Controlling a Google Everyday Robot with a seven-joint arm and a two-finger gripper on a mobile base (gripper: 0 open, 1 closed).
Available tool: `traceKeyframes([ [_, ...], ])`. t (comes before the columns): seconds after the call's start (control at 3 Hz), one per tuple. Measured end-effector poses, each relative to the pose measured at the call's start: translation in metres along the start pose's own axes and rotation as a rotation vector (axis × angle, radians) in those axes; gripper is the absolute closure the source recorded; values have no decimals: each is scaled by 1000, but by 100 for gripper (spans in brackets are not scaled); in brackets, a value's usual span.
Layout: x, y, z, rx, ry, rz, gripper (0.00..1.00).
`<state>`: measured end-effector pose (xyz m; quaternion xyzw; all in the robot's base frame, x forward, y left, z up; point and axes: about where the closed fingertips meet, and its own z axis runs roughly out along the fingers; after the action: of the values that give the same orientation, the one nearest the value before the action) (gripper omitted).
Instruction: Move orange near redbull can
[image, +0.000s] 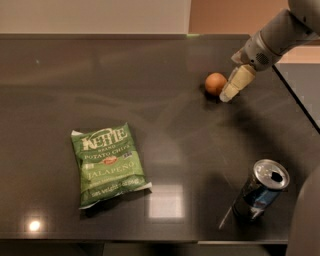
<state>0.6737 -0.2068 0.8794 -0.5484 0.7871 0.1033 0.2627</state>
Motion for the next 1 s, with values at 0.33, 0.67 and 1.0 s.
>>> traceKeyframes([
  [0.33,0,-1,11,-2,-24,11,0],
  [0.67,-1,-3,21,25,-31,77,0],
  [1.0,-4,-5,30,43,-29,132,0],
])
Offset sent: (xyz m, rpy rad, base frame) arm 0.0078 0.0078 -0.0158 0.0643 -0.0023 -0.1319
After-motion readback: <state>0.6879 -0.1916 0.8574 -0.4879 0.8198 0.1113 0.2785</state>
